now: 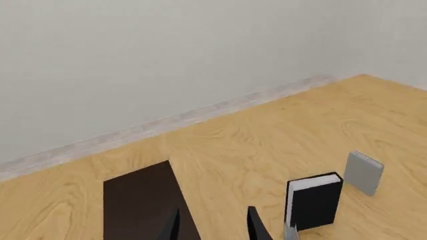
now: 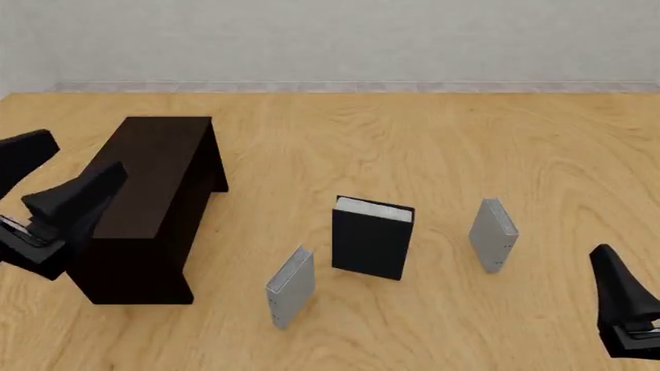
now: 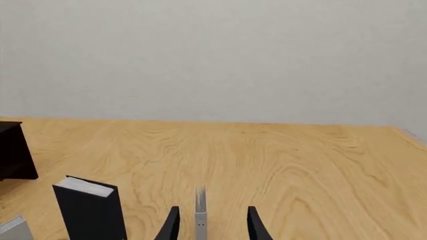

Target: Pick up the book in the middle and place it on the cabinet shelf.

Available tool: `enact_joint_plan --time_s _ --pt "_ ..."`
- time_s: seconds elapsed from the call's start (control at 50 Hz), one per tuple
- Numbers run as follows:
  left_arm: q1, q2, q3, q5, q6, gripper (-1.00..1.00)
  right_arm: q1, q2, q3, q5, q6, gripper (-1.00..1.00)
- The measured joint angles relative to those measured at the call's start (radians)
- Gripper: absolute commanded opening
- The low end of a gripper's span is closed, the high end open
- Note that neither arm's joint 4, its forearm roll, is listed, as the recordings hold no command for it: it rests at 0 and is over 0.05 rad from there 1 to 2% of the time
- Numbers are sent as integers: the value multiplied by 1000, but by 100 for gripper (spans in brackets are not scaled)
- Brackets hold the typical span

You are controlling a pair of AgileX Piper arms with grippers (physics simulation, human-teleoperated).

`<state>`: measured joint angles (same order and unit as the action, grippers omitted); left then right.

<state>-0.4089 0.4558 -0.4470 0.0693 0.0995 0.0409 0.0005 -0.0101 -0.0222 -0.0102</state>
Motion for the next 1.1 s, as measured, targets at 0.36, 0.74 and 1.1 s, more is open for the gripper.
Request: enact_joint_plan --time_s 0.36,0.74,1.1 --pt "-199 348 -223 21 119 100 4 0 5 -1 -10 100" --pt "-336 617 -420 126 220 100 -5 0 5 7 -12 100" --pt "-419 863 -583 244 381 100 -10 0 5 12 -8 100"
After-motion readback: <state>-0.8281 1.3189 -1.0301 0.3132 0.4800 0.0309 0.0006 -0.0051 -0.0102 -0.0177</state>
